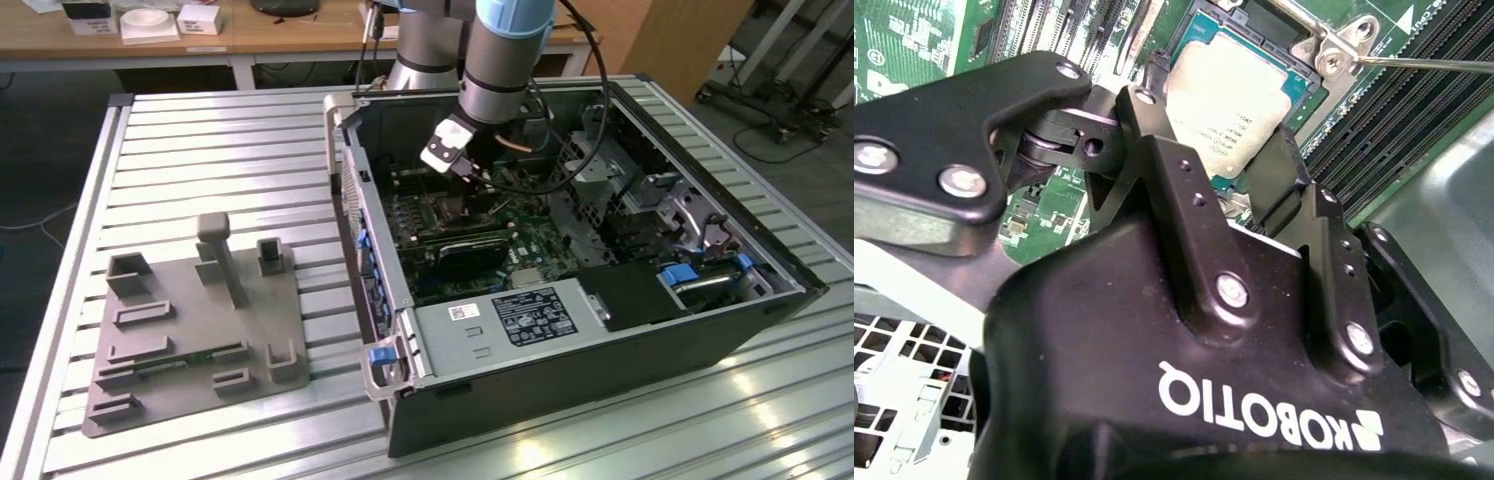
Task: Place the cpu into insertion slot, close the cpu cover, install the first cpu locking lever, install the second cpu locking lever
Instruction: 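Place the cpu into insertion slot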
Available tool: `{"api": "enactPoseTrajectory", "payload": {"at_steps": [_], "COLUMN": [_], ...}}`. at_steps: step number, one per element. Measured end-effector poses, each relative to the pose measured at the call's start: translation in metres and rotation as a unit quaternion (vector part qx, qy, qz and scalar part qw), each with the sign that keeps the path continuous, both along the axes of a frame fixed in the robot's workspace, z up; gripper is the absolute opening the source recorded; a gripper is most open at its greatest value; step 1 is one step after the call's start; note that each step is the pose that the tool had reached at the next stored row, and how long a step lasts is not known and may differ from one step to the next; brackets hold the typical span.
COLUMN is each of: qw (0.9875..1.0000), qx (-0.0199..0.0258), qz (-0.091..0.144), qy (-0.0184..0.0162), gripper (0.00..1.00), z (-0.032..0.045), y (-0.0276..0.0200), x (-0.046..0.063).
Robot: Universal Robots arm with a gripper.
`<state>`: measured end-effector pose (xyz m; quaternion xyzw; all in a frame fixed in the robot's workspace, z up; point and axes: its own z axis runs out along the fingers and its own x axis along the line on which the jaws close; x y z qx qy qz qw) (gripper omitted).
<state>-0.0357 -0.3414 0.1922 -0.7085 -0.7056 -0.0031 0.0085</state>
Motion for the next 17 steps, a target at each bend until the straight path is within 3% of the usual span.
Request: {"api": "enactPoseTrajectory", "payload": {"at_steps": [11,12,17], "qw": [1.0000,1.0000,1.0000], "qx": [0.0004,0.0003,0.0000], "qz": [0.000,0.000,0.000], "qy": [-0.0002,-0.0002,0.0000], "gripper": [0.55,0.62,0.62], "z": [-0.0005,-0.0005,-0.0003], "y": [0.0002,0.0001,0.0000], "x": [0.0001,0.0001,0.0000]}}
